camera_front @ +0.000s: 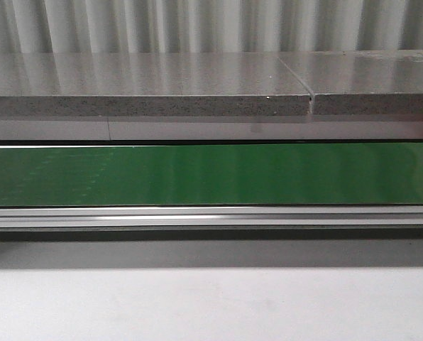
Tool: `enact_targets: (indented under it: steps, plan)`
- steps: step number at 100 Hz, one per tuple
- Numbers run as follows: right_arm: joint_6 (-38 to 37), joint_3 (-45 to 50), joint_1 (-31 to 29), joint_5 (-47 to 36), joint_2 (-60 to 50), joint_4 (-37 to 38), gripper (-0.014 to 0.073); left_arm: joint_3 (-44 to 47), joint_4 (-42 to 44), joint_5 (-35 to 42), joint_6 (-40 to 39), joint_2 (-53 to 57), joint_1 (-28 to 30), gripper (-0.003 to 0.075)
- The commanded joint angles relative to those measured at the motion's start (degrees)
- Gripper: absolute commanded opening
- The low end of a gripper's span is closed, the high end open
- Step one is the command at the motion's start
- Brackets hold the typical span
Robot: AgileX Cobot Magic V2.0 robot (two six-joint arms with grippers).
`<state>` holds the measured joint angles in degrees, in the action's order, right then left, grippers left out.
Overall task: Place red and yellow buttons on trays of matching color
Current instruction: 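Close the left gripper around a yellow push button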
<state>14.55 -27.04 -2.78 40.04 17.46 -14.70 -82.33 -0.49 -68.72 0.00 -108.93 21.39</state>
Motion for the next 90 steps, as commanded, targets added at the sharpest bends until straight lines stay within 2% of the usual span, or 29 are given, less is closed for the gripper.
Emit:
enact_targets:
  steps: [1, 40, 68, 90]
  plan:
    - [0.37, -1.54, 0.08, -3.74, 0.48, -0.59, -0.0067, -1.57, -0.54, 0.3, -0.41, 6.4, 0.33, 0.026]
    - [0.37, -1.54, 0.08, -3.74, 0.48, -0.59, -0.0067, -1.57, -0.43, -1.53, 0.0, 16.21, -3.67, 0.026]
    - [0.37, -1.54, 0.08, -3.74, 0.48, -0.59, -0.0067, -1.57, -0.43, -1.72, 0.0, 16.28, -9.28, 0.026]
    - [0.37, -1.54, 0.08, -3.74, 0.48, -0.59, -0.0067, -1.57, -0.94, -0.75, 1.18, 15.2, -9.67, 0.026]
